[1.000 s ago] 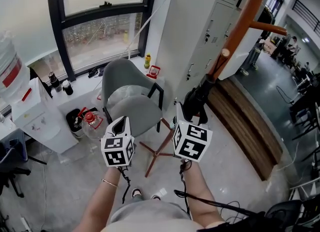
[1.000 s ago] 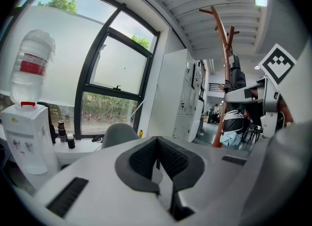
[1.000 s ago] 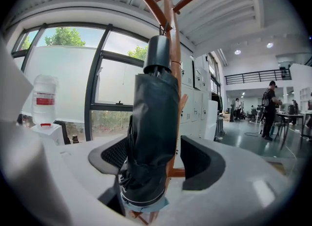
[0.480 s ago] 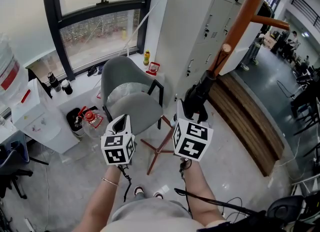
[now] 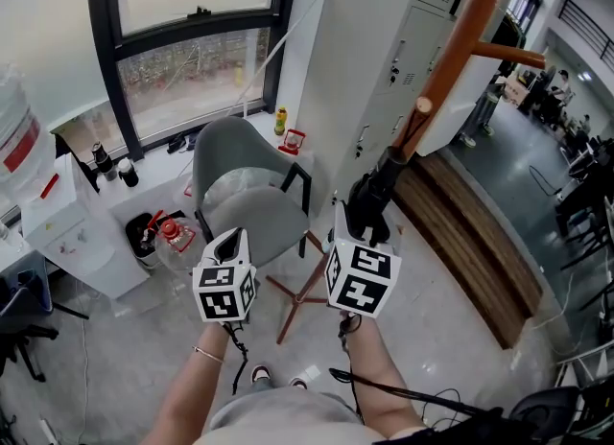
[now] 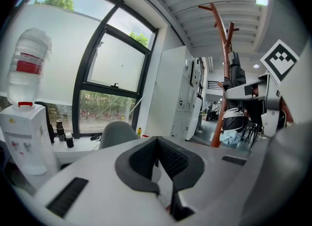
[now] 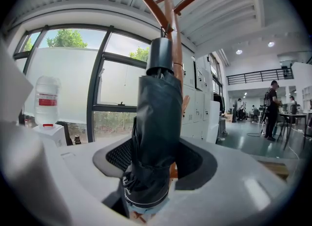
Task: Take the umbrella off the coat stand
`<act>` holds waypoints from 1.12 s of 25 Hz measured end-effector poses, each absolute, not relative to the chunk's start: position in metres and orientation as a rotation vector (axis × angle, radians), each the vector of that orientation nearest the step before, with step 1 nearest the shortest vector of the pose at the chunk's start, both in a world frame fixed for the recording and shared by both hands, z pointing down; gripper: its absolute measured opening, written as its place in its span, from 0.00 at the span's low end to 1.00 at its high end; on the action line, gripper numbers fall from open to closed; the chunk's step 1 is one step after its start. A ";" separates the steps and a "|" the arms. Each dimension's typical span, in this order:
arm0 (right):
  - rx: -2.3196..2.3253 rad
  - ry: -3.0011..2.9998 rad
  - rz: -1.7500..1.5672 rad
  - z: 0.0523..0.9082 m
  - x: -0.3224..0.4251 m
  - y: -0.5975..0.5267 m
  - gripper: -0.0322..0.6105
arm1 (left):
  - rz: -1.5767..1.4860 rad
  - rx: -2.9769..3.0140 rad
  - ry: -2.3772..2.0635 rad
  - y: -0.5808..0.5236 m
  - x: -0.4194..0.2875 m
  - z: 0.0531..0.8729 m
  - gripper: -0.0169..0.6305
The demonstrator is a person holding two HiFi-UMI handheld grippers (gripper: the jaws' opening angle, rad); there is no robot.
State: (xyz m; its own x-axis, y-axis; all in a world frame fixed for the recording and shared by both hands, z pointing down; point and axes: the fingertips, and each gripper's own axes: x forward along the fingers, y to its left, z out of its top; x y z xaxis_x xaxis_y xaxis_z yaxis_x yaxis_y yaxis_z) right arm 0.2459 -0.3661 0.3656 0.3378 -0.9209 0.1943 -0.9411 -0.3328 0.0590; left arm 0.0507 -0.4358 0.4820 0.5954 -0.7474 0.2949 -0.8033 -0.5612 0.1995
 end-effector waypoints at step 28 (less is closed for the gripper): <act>2.328 -1.840 0.080 0.340 0.229 -0.347 0.41 | 0.202 2.514 -1.346 -0.411 0.051 0.458 0.03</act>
